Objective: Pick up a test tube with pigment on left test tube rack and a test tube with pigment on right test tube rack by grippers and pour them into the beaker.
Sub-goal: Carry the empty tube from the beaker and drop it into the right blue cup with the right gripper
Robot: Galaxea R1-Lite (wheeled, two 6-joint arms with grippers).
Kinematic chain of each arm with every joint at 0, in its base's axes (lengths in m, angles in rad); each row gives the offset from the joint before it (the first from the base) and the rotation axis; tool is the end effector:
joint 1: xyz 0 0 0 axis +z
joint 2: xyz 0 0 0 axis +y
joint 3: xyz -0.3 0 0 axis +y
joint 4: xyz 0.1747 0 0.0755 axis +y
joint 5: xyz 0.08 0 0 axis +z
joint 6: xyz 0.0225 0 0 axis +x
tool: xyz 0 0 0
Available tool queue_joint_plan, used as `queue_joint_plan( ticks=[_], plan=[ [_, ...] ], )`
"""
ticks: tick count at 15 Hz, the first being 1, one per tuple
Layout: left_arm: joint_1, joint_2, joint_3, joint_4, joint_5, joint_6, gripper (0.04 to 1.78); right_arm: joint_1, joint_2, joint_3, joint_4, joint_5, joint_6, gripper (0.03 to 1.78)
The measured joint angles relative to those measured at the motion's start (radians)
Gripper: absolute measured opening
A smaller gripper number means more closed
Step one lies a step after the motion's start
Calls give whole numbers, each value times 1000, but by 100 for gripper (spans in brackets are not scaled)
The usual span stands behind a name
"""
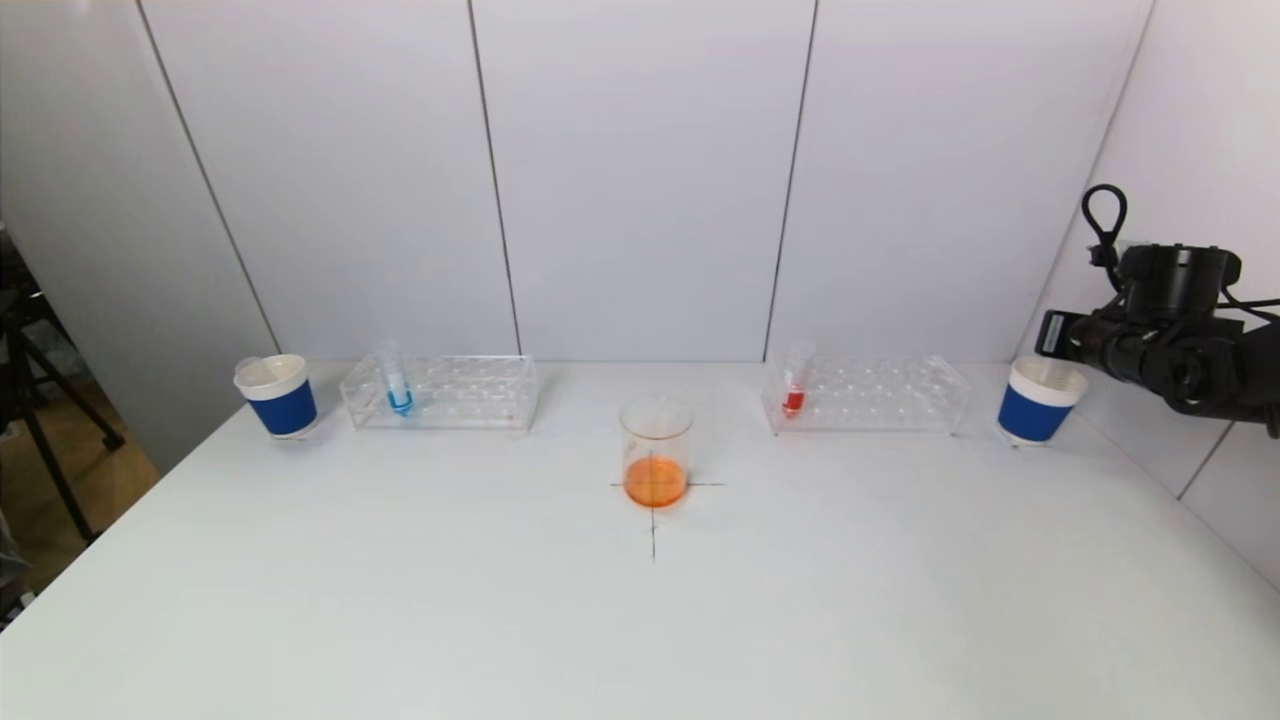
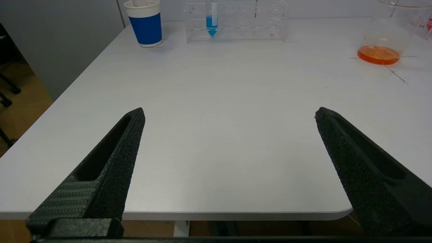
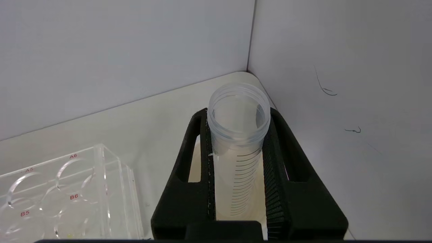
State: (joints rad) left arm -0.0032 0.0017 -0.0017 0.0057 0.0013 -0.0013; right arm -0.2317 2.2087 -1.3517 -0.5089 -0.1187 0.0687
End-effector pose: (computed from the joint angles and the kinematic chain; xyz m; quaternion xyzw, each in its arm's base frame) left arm -0.0228 0.0001 0.0754 -0.0006 0.0029 -0.0009 1.0000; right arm 0.4338 -0.1051 0.1235 0.0431 0.1669 -0.1775 0.9689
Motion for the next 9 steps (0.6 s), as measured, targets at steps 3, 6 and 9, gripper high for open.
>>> queue_joint_plan(
  ticks=[3, 6, 9],
  plan=[
    [0, 0, 0, 0, 0, 0, 176, 0, 0, 0, 0, 0, 0, 47],
    [0, 0, 0, 0, 0, 0, 176, 0, 0, 0, 0, 0, 0, 47],
    [0, 0, 0, 0, 0, 0, 176, 0, -1, 1, 0, 0, 0, 47]
  ],
)
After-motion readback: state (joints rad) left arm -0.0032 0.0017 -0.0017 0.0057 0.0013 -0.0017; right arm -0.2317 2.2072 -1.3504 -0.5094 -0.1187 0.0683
